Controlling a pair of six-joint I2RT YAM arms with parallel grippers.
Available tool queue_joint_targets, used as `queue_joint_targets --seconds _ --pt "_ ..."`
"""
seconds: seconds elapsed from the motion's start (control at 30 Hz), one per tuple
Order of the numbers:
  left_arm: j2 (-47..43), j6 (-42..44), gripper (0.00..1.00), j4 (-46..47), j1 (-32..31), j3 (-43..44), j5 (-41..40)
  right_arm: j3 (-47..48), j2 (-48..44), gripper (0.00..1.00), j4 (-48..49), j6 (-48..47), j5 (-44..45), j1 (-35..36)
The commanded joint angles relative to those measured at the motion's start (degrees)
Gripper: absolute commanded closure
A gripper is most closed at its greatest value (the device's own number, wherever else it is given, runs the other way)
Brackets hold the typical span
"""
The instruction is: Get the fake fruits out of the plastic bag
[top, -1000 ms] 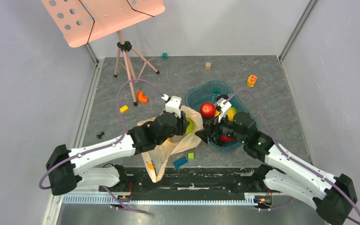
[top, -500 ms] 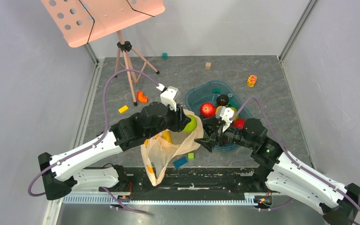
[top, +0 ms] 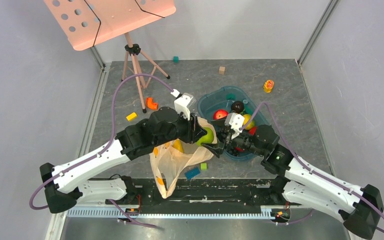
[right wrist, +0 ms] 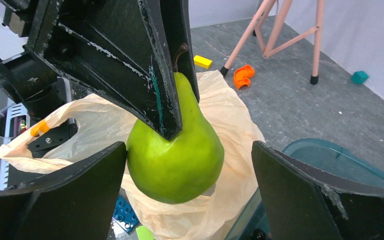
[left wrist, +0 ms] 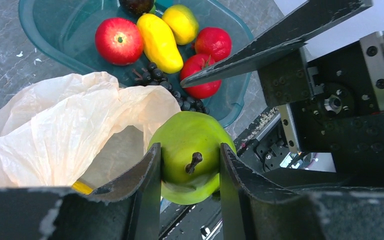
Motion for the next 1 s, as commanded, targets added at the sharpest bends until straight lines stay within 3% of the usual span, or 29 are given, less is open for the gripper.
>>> queue_joint_targets --seconds 0.0,0.43,0.5,0.63,0.73,0.87,0.97 --pt "-0.23 -0.27 0.78 3.21 -0.02 2.54 3.15 1.65 1.62 0.02 4.14 1.20 0.06 0.63" --pt "-1.19 -0.71 0.78 6.75 -0.03 1.20 3.45 3.51 5.92 0.13 2.71 4.24 -0.90 0.89" --pt "-1.44 -0.71 0.78 6.71 0.01 1.10 3.33 3.56 6.27 0.20 2.79 4.54 -0.97 0.90" --pt "-1.71 -0.73 0.77 6.55 -0.03 0.68 3.22 3.73 6.25 0.43 3.22 4.98 -0.98 0.93" --pt "-1.93 -0.93 0.62 6.53 0.00 0.15 2.60 3.82 6.11 0.58 3.12 5.16 -0.91 0.90" --pt "-2.11 -0.94 0.36 4.72 0.00 -0.05 -0.27 4.55 5.84 0.62 0.98 6.86 3.56 0.89" --pt "-2.92 -2.07 0.03 0.88 0.25 0.21 -8.09 6.78 6.98 0.69 -4.88 8.26 11.30 0.89"
